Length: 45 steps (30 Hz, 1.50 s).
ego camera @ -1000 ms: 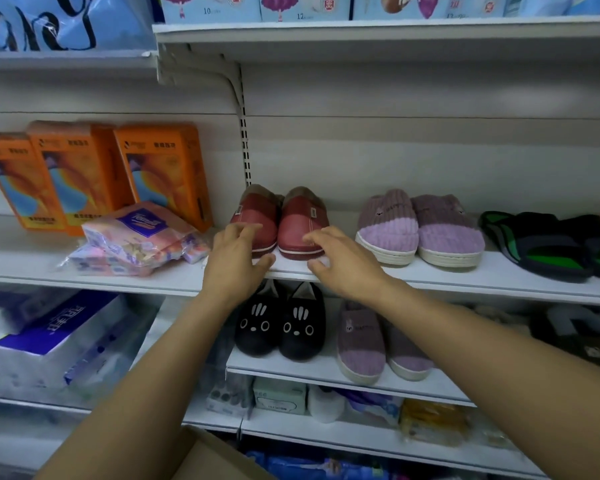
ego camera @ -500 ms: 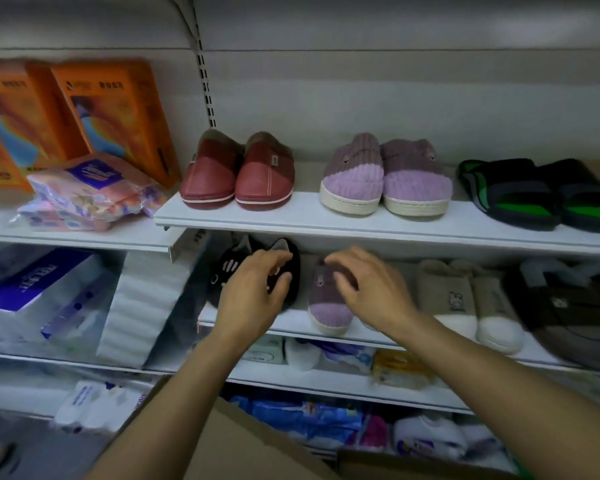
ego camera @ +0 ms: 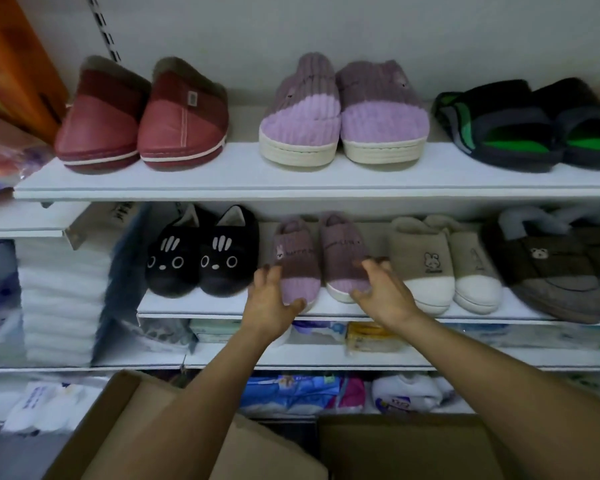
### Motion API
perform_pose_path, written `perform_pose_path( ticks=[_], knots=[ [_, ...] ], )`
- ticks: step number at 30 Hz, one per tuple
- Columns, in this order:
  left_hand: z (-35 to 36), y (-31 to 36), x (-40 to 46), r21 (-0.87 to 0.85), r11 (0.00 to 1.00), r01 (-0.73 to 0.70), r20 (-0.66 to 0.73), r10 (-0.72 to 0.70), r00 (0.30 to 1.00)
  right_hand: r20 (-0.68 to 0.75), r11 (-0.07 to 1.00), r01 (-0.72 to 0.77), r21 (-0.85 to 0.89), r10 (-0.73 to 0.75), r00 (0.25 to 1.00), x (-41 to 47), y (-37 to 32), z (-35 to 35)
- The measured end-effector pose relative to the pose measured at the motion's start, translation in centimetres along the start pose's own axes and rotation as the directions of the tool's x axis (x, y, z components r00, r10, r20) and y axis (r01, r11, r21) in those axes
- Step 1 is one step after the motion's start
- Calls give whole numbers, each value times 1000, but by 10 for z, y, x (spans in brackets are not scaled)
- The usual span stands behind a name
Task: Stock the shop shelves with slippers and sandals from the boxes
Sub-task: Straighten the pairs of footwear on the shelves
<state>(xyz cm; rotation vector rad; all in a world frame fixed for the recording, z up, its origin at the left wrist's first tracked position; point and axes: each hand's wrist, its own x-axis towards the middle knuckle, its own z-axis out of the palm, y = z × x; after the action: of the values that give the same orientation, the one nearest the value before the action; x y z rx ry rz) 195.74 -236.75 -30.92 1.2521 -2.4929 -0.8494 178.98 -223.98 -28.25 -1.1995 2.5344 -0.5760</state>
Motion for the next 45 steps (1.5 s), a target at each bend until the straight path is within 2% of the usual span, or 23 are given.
perform_pose_path(
  ticks=[4,9,16,22,28,30,32,36,39,41,45],
  knots=[
    [20,-3,20,84,996,21,44,-25,999,14,995,-1,-101,2,1000,25,-11,10],
    [31,-11,41,257,962,-87,80,69,994,13,997,-74,-36,74,997,51,-7,34],
    [29,-17,56,160,975,-153,41,149,988,-61,998,-68,-18,67,996,57,1,47],
    [29,-17,54,153,972,-178,30,176,984,-32,990,-111,-84,109,994,55,5,52],
    [23,-7,56,168,979,-120,81,107,991,77,985,-154,-82,160,984,55,3,37],
    [24,0,54,158,985,-68,65,59,996,69,989,-121,-80,126,990,49,5,26],
    [28,13,44,168,985,-48,-9,50,999,12,995,-54,-82,55,998,37,11,14],
    [47,59,8,95,983,-158,-163,172,971,-101,996,73,-49,-77,992,2,46,-4],
    [73,98,-16,8,960,-281,-174,278,945,-146,982,170,-78,-180,973,-14,89,-18],
    [95,121,-22,-50,958,-283,-139,274,952,-186,980,187,-73,-198,962,-18,119,-31],
    [141,159,-22,-101,975,-198,-90,189,978,-238,988,119,-94,-139,961,-17,178,-57]
  ],
)
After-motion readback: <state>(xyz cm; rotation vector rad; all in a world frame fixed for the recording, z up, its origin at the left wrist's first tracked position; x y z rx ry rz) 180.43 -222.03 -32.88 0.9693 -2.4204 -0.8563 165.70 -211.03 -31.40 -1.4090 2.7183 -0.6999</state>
